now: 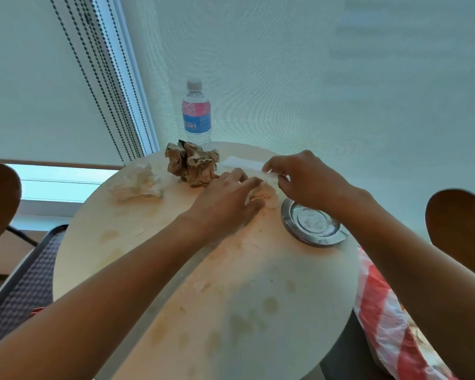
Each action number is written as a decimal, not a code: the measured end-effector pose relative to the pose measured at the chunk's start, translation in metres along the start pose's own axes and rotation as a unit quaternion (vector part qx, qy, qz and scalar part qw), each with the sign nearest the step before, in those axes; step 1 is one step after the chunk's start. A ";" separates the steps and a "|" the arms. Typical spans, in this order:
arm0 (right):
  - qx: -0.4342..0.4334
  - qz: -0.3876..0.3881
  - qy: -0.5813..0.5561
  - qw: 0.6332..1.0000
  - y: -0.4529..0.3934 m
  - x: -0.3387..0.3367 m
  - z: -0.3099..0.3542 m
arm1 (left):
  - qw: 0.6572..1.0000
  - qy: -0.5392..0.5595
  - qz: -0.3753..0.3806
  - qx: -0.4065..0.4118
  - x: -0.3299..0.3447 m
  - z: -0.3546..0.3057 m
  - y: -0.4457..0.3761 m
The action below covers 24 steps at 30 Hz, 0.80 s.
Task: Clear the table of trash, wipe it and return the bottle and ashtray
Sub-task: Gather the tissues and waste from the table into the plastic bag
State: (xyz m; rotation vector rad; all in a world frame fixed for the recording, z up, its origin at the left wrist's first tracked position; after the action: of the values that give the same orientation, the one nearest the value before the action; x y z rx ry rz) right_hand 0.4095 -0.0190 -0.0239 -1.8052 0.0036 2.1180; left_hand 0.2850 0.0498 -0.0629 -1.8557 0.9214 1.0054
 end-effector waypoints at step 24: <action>-0.012 -0.085 0.045 0.995 0.013 -0.022 0.019 | 0.991 0.096 -0.072 0.058 -0.053 -0.001 0.029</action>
State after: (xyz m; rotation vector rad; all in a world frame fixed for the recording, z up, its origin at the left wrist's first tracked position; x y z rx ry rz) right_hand 0.3904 -0.0322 -0.0022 -1.8417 -0.1486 1.9264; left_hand 0.2381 0.0483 -0.0249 -1.9137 0.9219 0.6818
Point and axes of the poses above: each hand's wrist, its own y-axis away from the middle knuckle, its own x-axis out of the palm, z = x × y, the point moved 7 cm from there along -y, towards the middle knuckle, and after that the axes turned 9 degrees about y, right-handed, at the moved point
